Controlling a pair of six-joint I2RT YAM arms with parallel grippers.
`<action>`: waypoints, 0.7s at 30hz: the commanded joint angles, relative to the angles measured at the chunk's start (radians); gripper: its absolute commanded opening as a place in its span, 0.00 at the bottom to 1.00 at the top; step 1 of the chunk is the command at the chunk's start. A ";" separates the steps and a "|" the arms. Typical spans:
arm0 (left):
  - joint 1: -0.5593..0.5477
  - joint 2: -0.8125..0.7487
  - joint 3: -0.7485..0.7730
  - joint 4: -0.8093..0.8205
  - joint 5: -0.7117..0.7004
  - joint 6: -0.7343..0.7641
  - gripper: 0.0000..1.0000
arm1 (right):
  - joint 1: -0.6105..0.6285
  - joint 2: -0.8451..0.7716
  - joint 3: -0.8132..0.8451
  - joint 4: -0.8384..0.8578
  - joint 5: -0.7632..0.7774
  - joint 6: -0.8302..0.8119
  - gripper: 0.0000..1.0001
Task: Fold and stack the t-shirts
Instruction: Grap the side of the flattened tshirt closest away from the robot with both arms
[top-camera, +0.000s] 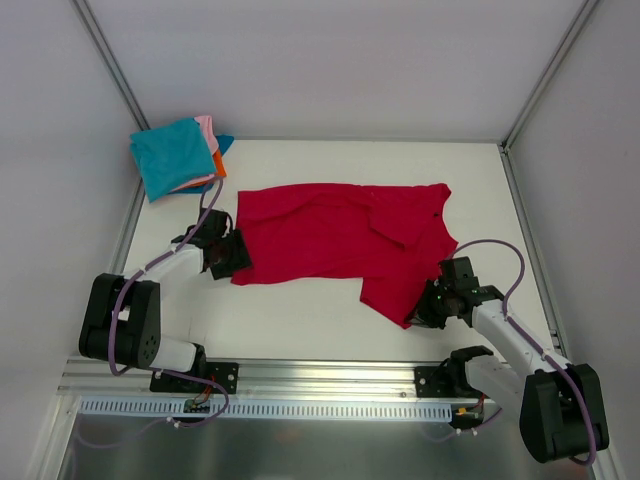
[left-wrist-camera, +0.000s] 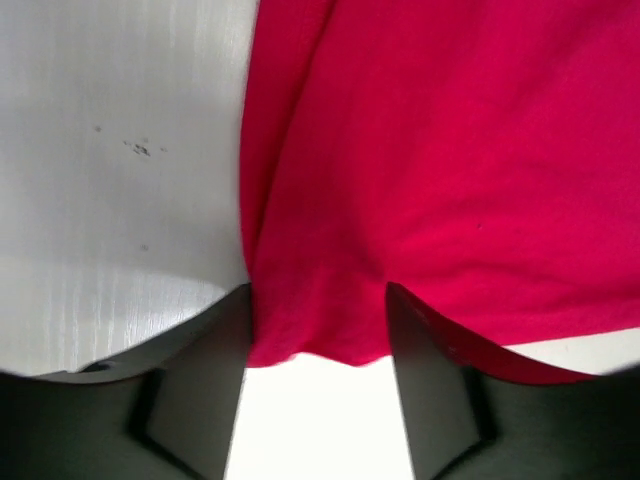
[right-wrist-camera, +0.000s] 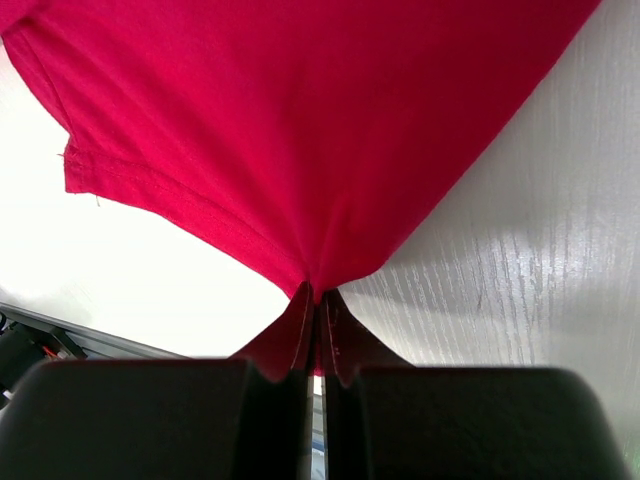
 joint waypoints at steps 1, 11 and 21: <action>-0.006 0.026 -0.056 -0.080 0.063 -0.020 0.53 | 0.004 -0.009 0.029 -0.021 0.017 -0.014 0.01; -0.006 -0.028 -0.055 -0.141 0.023 -0.038 0.36 | 0.004 -0.005 0.030 -0.016 0.015 -0.014 0.01; -0.006 -0.080 -0.079 -0.175 0.000 -0.060 0.48 | 0.005 -0.008 0.019 -0.013 0.014 -0.017 0.01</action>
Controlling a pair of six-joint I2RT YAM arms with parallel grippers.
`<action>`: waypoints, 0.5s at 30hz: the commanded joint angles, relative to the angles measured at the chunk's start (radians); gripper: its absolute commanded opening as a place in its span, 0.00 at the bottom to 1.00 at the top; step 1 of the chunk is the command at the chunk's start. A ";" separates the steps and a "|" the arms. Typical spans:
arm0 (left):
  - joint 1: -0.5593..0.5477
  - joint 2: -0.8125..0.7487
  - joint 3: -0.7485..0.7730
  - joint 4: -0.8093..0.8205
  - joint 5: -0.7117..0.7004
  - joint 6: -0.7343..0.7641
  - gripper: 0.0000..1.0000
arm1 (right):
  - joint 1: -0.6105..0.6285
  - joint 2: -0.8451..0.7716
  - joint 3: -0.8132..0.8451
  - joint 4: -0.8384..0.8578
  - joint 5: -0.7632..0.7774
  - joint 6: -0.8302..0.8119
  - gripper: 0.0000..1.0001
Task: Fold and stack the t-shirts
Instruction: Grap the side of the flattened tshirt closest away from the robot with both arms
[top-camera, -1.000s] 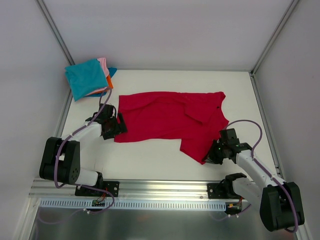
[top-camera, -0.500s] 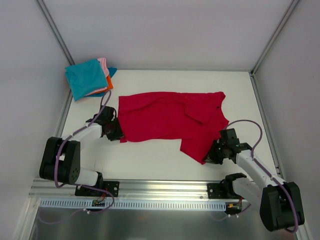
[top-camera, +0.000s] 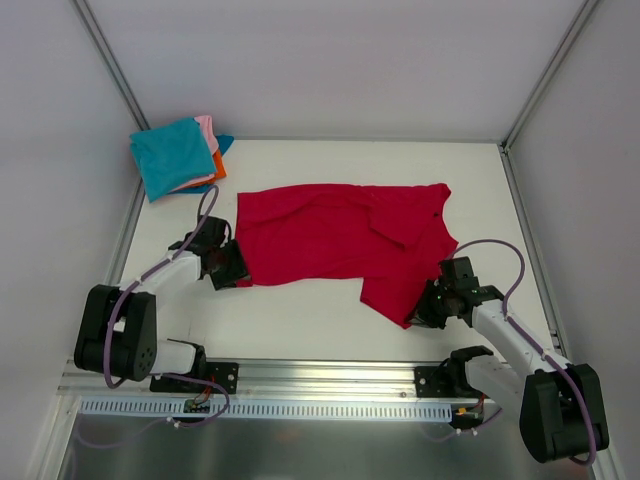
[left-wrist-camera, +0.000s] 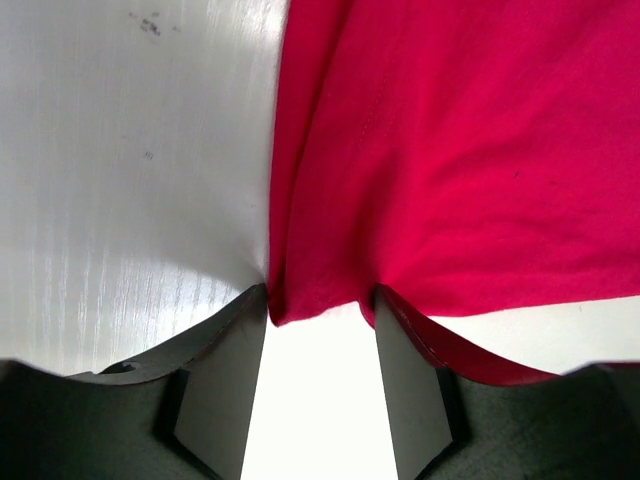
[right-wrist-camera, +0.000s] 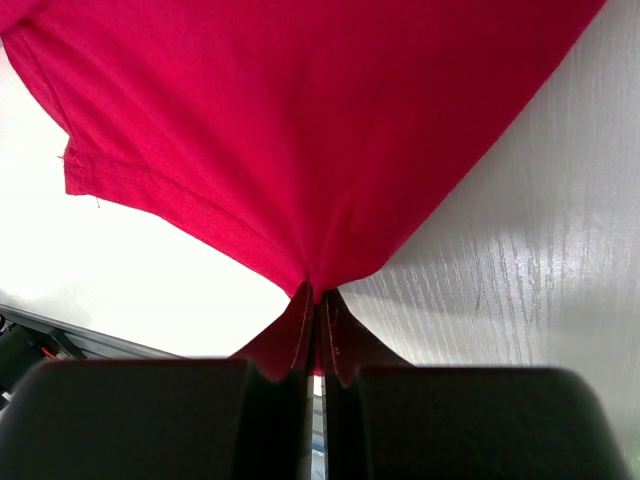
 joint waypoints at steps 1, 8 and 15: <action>-0.005 -0.023 -0.034 -0.095 -0.043 -0.012 0.49 | 0.004 -0.008 0.018 -0.013 0.010 -0.017 0.01; -0.007 -0.032 -0.045 -0.108 -0.055 -0.021 0.49 | 0.005 -0.011 0.018 -0.013 0.005 -0.018 0.01; -0.007 -0.052 -0.049 -0.128 -0.135 -0.035 0.48 | 0.005 -0.006 0.021 -0.012 0.005 -0.024 0.01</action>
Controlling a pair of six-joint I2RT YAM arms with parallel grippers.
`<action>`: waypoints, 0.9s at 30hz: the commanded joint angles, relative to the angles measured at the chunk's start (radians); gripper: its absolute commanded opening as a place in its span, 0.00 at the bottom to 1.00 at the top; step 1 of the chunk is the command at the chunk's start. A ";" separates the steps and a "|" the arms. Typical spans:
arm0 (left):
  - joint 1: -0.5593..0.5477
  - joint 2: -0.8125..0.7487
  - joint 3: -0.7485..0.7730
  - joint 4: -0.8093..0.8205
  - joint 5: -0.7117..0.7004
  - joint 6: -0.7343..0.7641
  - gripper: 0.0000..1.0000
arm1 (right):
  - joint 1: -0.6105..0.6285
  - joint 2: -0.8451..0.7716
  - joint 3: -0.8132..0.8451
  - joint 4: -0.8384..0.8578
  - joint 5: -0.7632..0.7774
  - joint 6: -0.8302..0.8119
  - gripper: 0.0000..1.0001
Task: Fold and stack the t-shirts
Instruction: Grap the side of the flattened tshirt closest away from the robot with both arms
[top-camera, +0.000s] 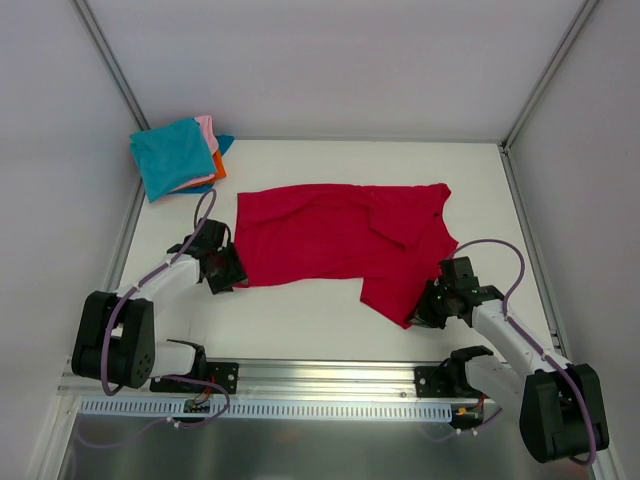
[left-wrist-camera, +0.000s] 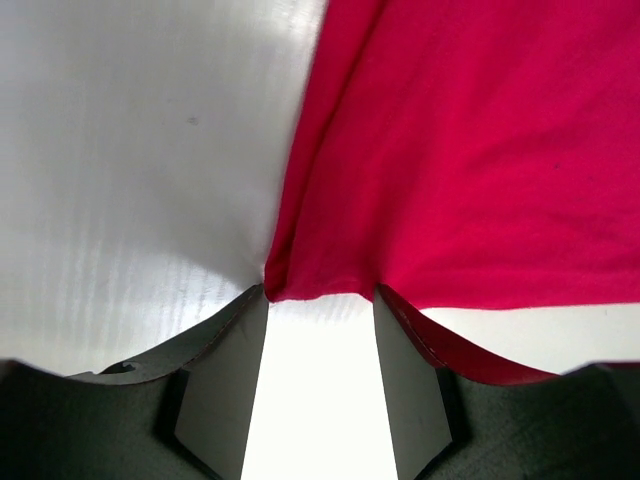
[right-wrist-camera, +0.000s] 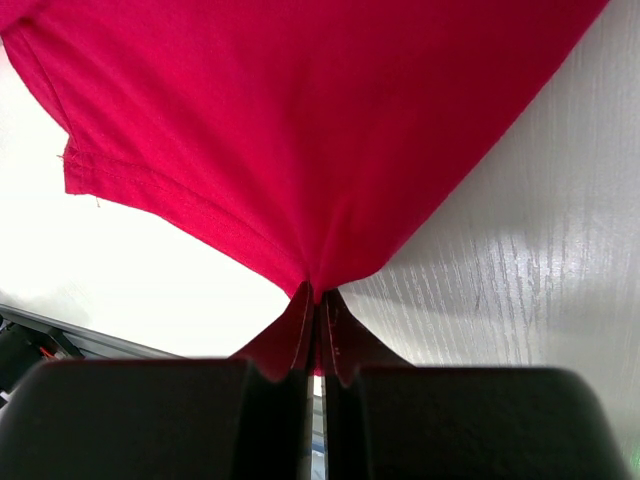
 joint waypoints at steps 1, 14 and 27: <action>-0.007 -0.022 -0.037 -0.083 -0.104 -0.015 0.48 | 0.004 -0.002 0.021 -0.013 0.005 -0.023 0.01; -0.005 -0.011 -0.031 -0.071 -0.164 -0.017 0.48 | 0.004 0.012 0.027 -0.015 0.007 -0.029 0.01; -0.005 0.100 0.023 0.014 -0.084 0.046 0.47 | 0.004 0.005 0.035 -0.032 0.015 -0.030 0.00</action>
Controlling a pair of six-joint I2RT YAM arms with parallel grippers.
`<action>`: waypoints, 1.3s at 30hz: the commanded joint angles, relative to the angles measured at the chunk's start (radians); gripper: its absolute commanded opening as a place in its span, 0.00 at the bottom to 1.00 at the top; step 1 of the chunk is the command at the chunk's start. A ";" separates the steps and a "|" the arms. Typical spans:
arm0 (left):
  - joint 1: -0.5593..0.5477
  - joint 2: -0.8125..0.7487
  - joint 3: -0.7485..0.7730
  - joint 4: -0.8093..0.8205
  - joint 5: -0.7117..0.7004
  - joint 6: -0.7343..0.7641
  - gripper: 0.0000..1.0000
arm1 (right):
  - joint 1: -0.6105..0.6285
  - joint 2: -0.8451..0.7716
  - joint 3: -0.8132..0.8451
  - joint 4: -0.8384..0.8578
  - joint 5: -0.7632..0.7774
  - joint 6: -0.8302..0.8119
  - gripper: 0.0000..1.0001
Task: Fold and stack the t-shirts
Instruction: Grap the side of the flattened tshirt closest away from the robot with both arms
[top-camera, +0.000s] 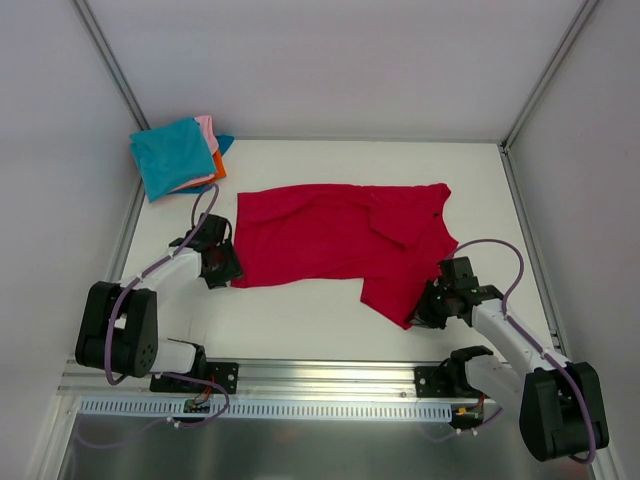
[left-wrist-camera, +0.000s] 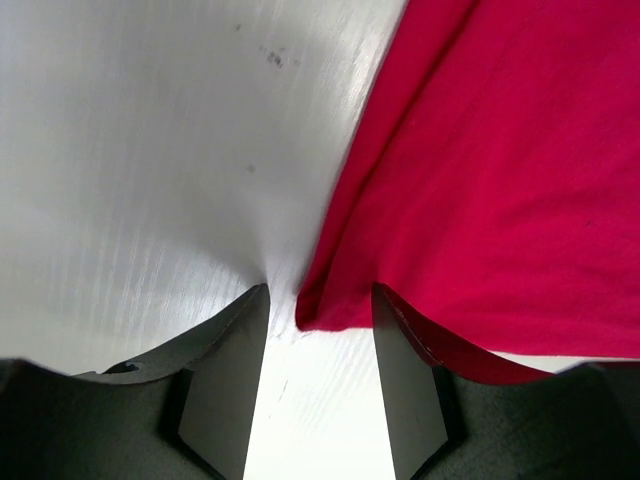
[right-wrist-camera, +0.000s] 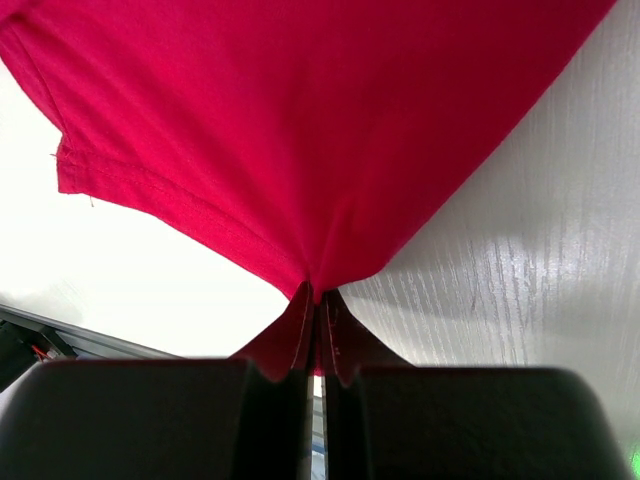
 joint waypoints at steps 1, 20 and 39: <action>-0.005 0.058 -0.017 0.035 0.035 0.039 0.47 | 0.003 -0.001 0.035 -0.031 0.014 -0.015 0.01; -0.005 0.073 -0.007 0.020 0.052 0.046 0.20 | 0.003 0.010 0.035 -0.025 0.020 -0.016 0.00; -0.005 -0.096 0.047 -0.112 0.031 0.009 0.00 | 0.003 -0.066 0.093 -0.083 0.059 -0.019 0.01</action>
